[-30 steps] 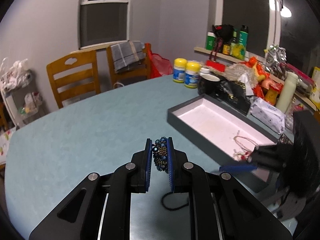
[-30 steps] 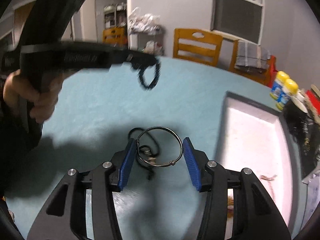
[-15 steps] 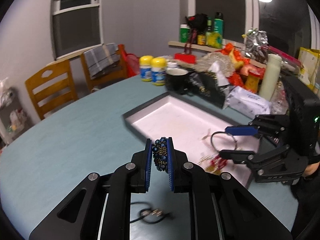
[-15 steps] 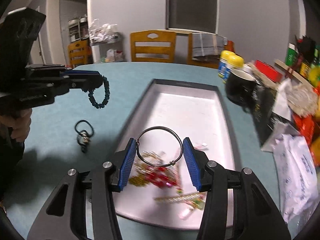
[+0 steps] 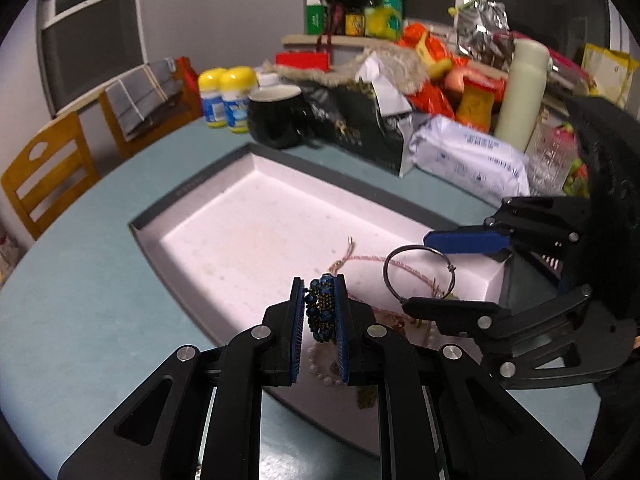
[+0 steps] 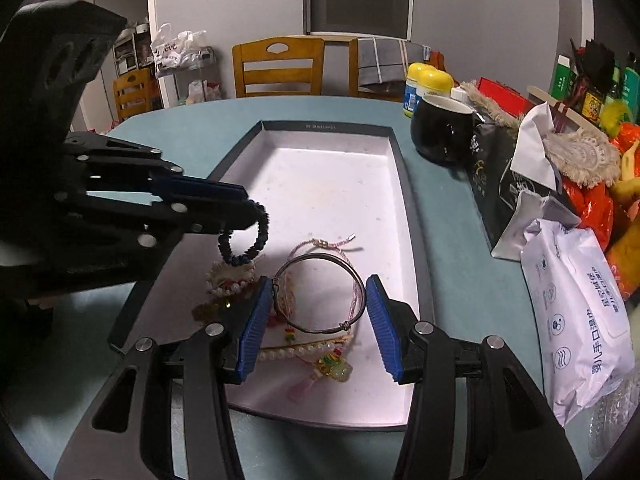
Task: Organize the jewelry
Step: 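Carry the bracelet and hoop into the tray and open both tools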
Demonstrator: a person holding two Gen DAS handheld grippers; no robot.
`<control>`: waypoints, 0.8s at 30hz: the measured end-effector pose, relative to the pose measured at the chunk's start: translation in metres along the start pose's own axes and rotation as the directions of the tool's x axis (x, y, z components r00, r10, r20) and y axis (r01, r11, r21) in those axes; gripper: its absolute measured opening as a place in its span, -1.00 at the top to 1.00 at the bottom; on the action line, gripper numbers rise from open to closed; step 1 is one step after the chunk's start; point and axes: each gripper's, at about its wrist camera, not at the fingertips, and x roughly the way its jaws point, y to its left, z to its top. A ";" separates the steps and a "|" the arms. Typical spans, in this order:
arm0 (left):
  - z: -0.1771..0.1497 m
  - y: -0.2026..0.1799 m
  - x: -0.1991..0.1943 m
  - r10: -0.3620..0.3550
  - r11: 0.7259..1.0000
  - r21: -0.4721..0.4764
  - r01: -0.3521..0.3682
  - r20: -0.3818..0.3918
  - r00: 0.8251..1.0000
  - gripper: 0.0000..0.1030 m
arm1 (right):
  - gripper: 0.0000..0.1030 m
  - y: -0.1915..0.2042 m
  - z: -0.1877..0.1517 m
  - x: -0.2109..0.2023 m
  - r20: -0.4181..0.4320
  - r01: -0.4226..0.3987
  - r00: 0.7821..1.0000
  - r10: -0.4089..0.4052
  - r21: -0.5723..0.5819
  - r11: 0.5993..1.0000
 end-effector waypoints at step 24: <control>-0.014 0.059 -0.049 0.051 0.995 -0.086 -0.047 0.049 0.997 0.42 | -0.03 0.036 0.012 -0.013 0.054 -0.065 0.996 0.067 -0.035 0.997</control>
